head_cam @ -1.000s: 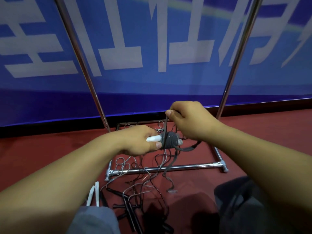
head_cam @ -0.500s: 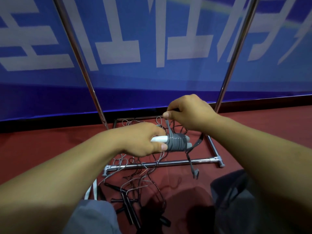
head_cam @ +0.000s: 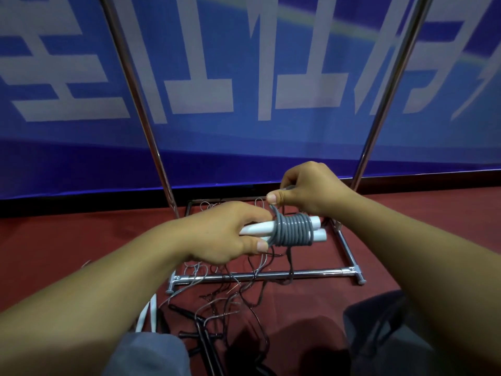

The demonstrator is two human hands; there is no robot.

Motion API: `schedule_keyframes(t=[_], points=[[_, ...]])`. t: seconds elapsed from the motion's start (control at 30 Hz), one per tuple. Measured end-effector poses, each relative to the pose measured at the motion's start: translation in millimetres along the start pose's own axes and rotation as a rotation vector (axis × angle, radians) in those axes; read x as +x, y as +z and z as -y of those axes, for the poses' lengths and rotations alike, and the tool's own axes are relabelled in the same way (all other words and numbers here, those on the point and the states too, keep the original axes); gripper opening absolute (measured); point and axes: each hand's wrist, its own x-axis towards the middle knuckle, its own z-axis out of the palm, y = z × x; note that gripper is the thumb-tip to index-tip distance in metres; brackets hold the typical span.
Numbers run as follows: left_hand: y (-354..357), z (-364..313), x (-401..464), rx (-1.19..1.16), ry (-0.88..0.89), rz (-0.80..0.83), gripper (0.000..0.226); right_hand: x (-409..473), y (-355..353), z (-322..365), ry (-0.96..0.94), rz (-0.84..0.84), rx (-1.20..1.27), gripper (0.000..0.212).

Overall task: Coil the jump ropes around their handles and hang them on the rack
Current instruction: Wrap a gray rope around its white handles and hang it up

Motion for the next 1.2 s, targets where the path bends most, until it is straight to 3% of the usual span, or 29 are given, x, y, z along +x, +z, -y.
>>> schedule_keyframes(t=[0.2,0.4,0.5,0.6,0.77,0.87,1.07,1.2], points=[[2,-6,1,-0.304,0.054,-0.150,0.011,7,0,-8,0.049,0.043,0.190,0.013],[2,-14,4,-0.540,0.000,-0.282,0.006,4,1,-12,0.044,0.086,0.308,0.034],[1,-14,3,-0.607,-0.049,-0.340,0.011,2,3,-11,0.057,0.142,0.478,0.022],[0,-12,4,-0.661,-0.102,-0.424,0.014,1,7,-12,0.027,0.192,0.484,0.025],[-5,-7,7,-0.651,-0.173,-0.608,0.015,-1,6,-2,-0.055,0.294,0.555,0.013],[-5,-5,8,-0.636,-0.205,-0.636,0.015,-3,5,1,-0.056,0.347,0.557,0.010],[-6,-5,8,-0.587,-0.240,-0.634,0.024,-7,-2,3,-0.052,0.340,0.373,0.015],[-7,-3,10,-0.596,-0.254,-0.690,0.025,-8,1,5,0.035,0.328,0.535,0.025]])
